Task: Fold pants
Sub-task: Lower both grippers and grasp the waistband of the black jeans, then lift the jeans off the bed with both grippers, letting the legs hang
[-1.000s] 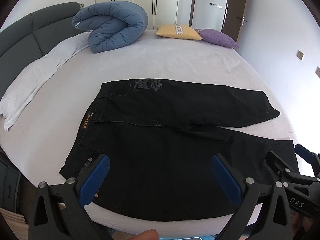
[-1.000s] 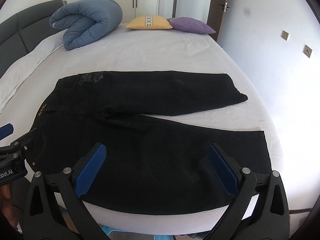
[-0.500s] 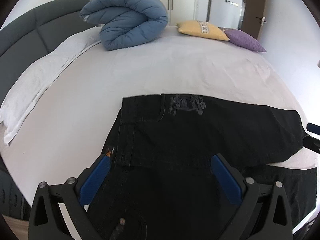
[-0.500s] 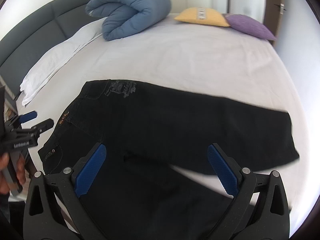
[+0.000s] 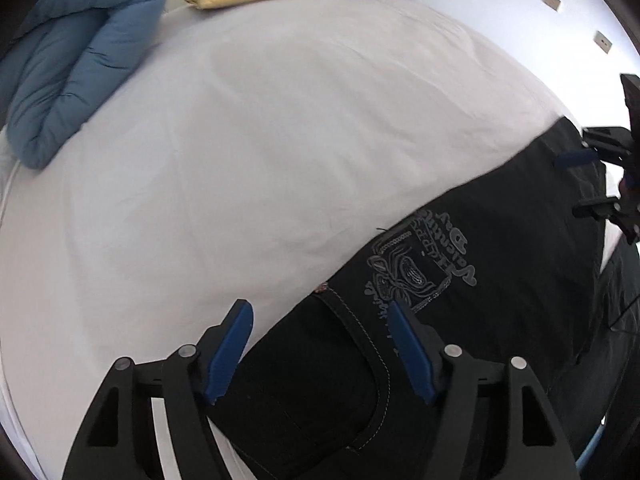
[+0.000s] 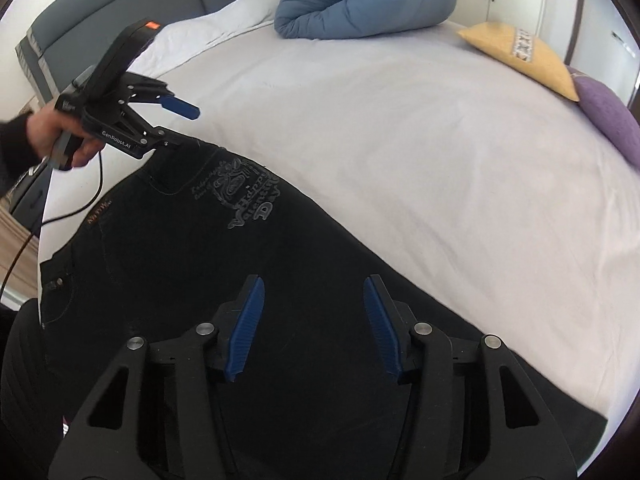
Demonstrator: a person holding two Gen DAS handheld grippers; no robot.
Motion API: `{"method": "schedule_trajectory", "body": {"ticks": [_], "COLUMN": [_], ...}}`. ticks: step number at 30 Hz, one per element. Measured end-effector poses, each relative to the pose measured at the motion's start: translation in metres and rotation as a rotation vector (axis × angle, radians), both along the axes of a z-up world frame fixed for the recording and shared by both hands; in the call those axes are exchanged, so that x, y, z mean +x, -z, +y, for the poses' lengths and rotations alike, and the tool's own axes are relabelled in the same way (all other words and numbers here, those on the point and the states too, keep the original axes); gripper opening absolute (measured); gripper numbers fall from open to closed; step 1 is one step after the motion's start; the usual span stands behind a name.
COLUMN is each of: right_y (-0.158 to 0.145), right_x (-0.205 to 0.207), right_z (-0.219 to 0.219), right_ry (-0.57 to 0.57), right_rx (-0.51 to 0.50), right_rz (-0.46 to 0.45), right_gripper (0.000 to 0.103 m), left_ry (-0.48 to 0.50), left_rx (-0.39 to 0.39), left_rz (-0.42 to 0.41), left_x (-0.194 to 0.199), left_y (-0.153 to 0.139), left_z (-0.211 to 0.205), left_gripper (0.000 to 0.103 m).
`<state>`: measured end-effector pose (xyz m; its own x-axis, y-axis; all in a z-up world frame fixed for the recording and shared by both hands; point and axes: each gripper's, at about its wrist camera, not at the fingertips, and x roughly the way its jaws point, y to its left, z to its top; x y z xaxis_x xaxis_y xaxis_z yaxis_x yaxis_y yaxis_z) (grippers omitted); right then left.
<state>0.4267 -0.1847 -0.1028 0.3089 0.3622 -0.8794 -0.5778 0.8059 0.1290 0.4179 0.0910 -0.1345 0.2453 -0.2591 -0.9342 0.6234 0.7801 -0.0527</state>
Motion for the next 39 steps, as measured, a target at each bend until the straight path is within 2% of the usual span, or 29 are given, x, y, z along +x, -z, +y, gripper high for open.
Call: {"method": "schedule_trajectory", "body": {"ticks": [2, 4, 8, 9, 11, 12, 13, 14, 17, 19, 23, 27, 36, 38, 39], "right_y": [0.006, 0.010, 0.017, 0.018, 0.019, 0.019, 0.021, 0.023, 0.031, 0.033, 0.031, 0.029, 0.032, 0.029, 0.027], "right_x": [0.007, 0.008, 0.011, 0.011, 0.012, 0.012, 0.014, 0.016, 0.022, 0.025, 0.032, 0.040, 0.035, 0.031, 0.027], "right_z": [0.003, 0.001, 0.008, 0.008, 0.014, 0.017, 0.022, 0.028, 0.046, 0.053, 0.060, 0.069, 0.097, 0.102, 0.105], "right_ry": [-0.025, -0.050, -0.108, -0.123, -0.157, -0.170, -0.183, -0.201, -0.246, -0.264, -0.285, -0.282, -0.382, -0.399, -0.407], "right_rx": [0.002, 0.009, 0.003, 0.003, -0.010, -0.017, -0.025, -0.036, -0.081, -0.091, -0.093, -0.094, -0.136, -0.137, -0.138], "right_rz": [-0.005, -0.004, -0.004, 0.002, 0.004, 0.005, 0.007, 0.012, 0.013, 0.015, 0.020, 0.032, 0.074, 0.062, 0.047], "right_gripper": [0.051, 0.051, 0.051, 0.051, 0.051, 0.051, 0.050, 0.050, 0.038, 0.036, 0.036, 0.036, 0.035, 0.018, 0.012], "left_ry": [0.059, 0.093, 0.096, 0.092, 0.079, 0.070, 0.070, 0.077, 0.106, 0.121, 0.128, 0.150, 0.162, 0.166, 0.172], "left_rx": [0.050, 0.066, 0.054, 0.056, 0.049, 0.040, 0.033, 0.058, 0.106, 0.096, 0.031, 0.003, -0.009, -0.002, 0.005], "left_rz": [0.034, 0.090, 0.165, 0.173, 0.169, 0.163, 0.156, 0.121, 0.026, -0.028, -0.115, -0.171, -0.206, -0.206, -0.209], "left_x": [0.007, 0.014, 0.027, 0.030, 0.036, 0.037, 0.036, 0.030, 0.009, -0.007, -0.033, -0.063, -0.092, -0.092, -0.092], "left_y": [0.015, 0.027, 0.041, 0.043, 0.044, 0.042, 0.041, 0.039, 0.035, 0.024, -0.005, -0.017, -0.023, -0.024, -0.024], "left_z": [-0.007, -0.010, -0.012, -0.012, -0.013, -0.012, -0.013, -0.017, -0.030, -0.031, -0.021, -0.015, -0.011, -0.009, -0.009], "left_gripper": [0.071, 0.071, 0.070, 0.067, 0.046, 0.022, 0.017, 0.017, 0.011, 0.006, 0.005, 0.005, 0.005, 0.005, 0.005]}}
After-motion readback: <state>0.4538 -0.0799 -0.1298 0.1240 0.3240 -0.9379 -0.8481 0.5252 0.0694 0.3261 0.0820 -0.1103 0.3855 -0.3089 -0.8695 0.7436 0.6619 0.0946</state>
